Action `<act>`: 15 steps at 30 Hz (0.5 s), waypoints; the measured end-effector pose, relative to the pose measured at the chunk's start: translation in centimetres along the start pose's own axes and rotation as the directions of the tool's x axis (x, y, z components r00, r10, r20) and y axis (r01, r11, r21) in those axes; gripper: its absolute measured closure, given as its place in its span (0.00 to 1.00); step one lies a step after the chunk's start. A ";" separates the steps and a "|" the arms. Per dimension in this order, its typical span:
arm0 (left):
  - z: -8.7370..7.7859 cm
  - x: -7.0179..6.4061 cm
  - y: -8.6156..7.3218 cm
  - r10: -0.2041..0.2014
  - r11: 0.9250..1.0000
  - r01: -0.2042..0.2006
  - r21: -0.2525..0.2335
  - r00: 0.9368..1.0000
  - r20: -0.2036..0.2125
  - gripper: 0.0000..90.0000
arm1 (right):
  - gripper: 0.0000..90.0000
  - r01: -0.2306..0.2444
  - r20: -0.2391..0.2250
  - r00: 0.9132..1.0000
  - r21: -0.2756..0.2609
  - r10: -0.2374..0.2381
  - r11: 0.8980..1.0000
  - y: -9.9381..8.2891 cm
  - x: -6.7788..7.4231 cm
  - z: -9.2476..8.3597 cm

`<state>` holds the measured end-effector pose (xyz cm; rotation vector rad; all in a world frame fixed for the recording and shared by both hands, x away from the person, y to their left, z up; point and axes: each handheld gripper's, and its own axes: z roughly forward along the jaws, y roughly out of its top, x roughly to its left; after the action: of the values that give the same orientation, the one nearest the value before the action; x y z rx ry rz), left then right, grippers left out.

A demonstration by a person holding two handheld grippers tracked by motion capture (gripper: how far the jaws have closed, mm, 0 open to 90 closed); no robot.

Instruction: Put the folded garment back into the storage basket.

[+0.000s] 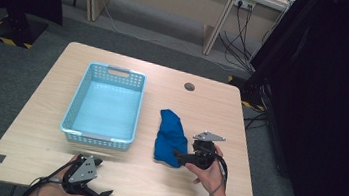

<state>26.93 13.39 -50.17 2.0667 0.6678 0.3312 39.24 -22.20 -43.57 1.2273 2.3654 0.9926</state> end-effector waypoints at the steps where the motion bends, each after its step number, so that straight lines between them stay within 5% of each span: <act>1: 0.0 0.0 0.0 0.001 1.000 -0.001 0.000 1.000 -0.001 0.00 | 0.07 -0.001 -0.001 1.000 -0.001 0.001 1.000 0.1 0.0 0.1; 15: 0.0 0.0 0.0 0.000 1.000 0.000 0.000 1.000 0.000 0.00 | 0.07 -0.008 0.009 1.000 -0.003 0.008 1.000 1.0 -0.4 0.7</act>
<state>26.92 13.39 -50.18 2.0670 0.6678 0.3316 40.41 -21.85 -43.39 1.2390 2.3534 0.9906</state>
